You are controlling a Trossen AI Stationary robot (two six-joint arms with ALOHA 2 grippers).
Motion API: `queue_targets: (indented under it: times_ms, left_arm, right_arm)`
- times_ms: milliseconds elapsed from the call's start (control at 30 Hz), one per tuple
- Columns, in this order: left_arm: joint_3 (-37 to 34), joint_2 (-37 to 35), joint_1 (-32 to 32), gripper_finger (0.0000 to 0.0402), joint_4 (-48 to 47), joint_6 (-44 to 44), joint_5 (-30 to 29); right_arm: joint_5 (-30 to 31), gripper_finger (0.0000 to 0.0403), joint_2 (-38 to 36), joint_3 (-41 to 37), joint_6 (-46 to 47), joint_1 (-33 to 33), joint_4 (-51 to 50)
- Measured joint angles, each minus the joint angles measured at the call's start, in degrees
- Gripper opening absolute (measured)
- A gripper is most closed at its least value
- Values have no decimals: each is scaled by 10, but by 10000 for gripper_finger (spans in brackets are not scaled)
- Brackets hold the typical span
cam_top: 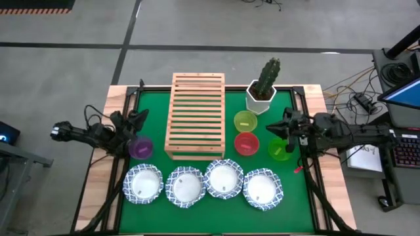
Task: Place and stack bowls onto a shelf
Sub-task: Put the white and blue bowl on the shelf
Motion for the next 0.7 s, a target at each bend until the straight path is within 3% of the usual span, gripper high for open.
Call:
queue_targets:
  times_ms: [167,533,700]
  left_arm:
    - [0,0,0,40,-2,42,-1]
    - [0,10,0,40,-43,51,0]
    - [0,14,0,40,-48,62,0]
  right_arm:
    - [-5,28,64,31,37,33,-24]
    - [-6,28,222,94,140,196,-45]
    - [-1,28,301,171,191,226,-190]
